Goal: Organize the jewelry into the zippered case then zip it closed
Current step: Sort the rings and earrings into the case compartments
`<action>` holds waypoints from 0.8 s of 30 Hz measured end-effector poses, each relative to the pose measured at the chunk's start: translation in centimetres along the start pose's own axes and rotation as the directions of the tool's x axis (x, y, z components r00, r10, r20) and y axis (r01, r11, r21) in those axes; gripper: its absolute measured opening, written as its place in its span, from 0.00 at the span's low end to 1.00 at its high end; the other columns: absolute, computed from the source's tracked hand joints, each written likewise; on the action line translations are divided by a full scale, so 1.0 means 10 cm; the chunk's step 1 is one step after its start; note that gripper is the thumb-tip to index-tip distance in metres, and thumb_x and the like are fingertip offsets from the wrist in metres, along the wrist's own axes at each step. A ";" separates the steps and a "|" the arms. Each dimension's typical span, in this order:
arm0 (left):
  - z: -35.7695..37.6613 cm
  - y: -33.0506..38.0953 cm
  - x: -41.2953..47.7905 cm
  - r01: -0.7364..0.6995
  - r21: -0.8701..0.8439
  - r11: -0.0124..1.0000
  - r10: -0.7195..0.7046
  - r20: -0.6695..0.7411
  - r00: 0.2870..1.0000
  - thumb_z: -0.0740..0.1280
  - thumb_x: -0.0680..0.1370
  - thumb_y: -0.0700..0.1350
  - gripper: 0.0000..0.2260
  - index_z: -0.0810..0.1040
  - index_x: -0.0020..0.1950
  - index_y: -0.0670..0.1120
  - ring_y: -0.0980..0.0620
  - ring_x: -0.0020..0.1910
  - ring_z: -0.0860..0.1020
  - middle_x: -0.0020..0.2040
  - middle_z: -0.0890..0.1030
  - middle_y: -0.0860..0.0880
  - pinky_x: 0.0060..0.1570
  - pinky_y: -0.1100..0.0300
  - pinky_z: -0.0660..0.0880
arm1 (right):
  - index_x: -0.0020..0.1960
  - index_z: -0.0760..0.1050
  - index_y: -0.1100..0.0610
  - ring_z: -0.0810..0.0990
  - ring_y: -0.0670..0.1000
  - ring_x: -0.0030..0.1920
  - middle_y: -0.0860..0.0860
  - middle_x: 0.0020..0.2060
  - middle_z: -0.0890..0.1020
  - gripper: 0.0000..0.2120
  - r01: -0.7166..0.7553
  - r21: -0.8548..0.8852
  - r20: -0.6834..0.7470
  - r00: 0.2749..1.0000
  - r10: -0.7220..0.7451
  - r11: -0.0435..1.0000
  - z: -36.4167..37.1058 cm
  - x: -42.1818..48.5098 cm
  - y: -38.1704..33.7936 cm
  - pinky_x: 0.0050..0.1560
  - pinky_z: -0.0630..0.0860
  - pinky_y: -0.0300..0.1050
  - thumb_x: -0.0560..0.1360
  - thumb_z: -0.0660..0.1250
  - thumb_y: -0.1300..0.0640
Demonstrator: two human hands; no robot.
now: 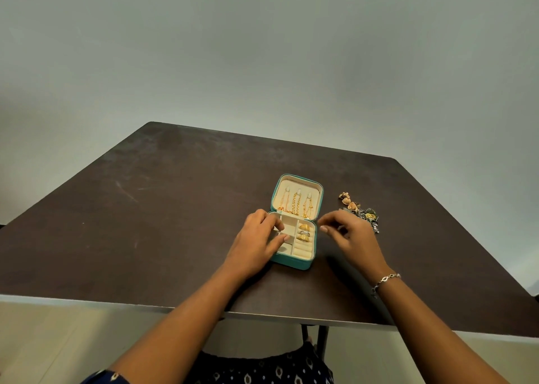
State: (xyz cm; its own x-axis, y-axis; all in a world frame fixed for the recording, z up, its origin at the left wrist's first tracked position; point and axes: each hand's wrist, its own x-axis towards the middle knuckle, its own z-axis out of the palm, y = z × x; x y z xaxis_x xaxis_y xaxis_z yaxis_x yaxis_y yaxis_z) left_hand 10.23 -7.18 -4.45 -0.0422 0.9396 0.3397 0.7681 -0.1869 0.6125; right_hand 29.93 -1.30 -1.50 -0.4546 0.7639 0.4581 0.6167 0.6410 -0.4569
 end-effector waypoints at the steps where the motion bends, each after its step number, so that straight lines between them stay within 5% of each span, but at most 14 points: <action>1: 0.00 0.00 0.00 -0.003 0.000 1.000 0.003 0.000 1.000 0.62 0.78 0.51 0.10 0.72 0.56 0.50 0.59 0.57 0.65 0.56 0.69 0.53 0.51 0.65 0.67 | 0.46 0.79 0.57 0.77 0.47 0.42 0.49 0.41 0.81 0.05 -0.020 0.011 -0.026 0.999 0.020 1.000 -0.02 -0.01 0.06 0.42 0.71 0.33 0.71 0.68 0.64; 6: 0.01 -0.01 0.00 -0.017 0.000 1.000 0.017 -0.006 1.000 0.61 0.78 0.52 0.10 0.72 0.56 0.50 0.59 0.56 0.65 0.54 0.68 0.54 0.49 0.65 0.67 | 0.40 0.79 0.55 0.76 0.41 0.38 0.48 0.37 0.81 0.05 -0.260 0.125 -0.206 0.937 0.282 0.957 -0.23 0.16 0.47 0.38 0.69 0.26 0.70 0.69 0.64; 11: 0.02 -0.02 0.01 -0.023 0.006 1.000 0.023 -0.011 1.000 0.61 0.78 0.51 0.09 0.72 0.56 0.50 0.60 0.54 0.65 0.52 0.66 0.56 0.48 0.67 0.65 | 0.40 0.80 0.56 0.80 0.53 0.43 0.55 0.40 0.83 0.03 -0.509 0.059 -0.197 0.837 0.510 0.859 -0.43 0.57 0.97 0.49 0.76 0.47 0.71 0.70 0.63; 15: 0.04 -0.03 0.02 -0.024 0.008 1.000 0.024 -0.017 1.000 0.61 0.78 0.52 0.09 0.72 0.55 0.51 0.61 0.54 0.64 0.52 0.66 0.57 0.48 0.68 0.65 | 0.43 0.81 0.58 0.80 0.53 0.50 0.56 0.44 0.83 0.06 -0.492 -0.078 -0.055 0.871 0.489 0.867 -0.44 0.80 1.11 0.50 0.73 0.43 0.72 0.68 0.66; 20: 0.05 -0.05 0.02 -0.031 0.012 0.999 0.031 -0.014 0.999 0.61 0.78 0.52 0.08 0.72 0.55 0.52 0.61 0.54 0.65 0.52 0.67 0.57 0.49 0.68 0.65 | 0.46 0.82 0.57 0.78 0.54 0.43 0.57 0.45 0.83 0.15 -0.408 -0.320 0.137 0.873 0.468 0.855 -0.36 0.93 1.14 0.42 0.72 0.43 0.73 0.59 0.70; 24: 0.05 -0.06 0.02 -0.043 0.008 0.999 0.043 -0.024 0.999 0.62 0.77 0.52 0.08 0.72 0.55 0.51 0.61 0.54 0.65 0.52 0.67 0.56 0.47 0.69 0.64 | 0.44 0.81 0.56 0.80 0.53 0.43 0.55 0.43 0.83 0.11 -0.403 -0.352 0.158 0.864 0.478 0.845 -0.31 0.96 1.21 0.44 0.75 0.43 0.71 0.64 0.69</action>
State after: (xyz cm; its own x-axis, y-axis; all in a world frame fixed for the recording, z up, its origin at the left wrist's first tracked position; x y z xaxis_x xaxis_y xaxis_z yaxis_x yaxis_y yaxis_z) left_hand 10.09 -6.76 -5.08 -0.0242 0.9236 0.3825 0.7744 -0.2247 0.5914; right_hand 35.01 13.57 -0.21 -0.1995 0.9782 0.0573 0.9305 0.2075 -0.3019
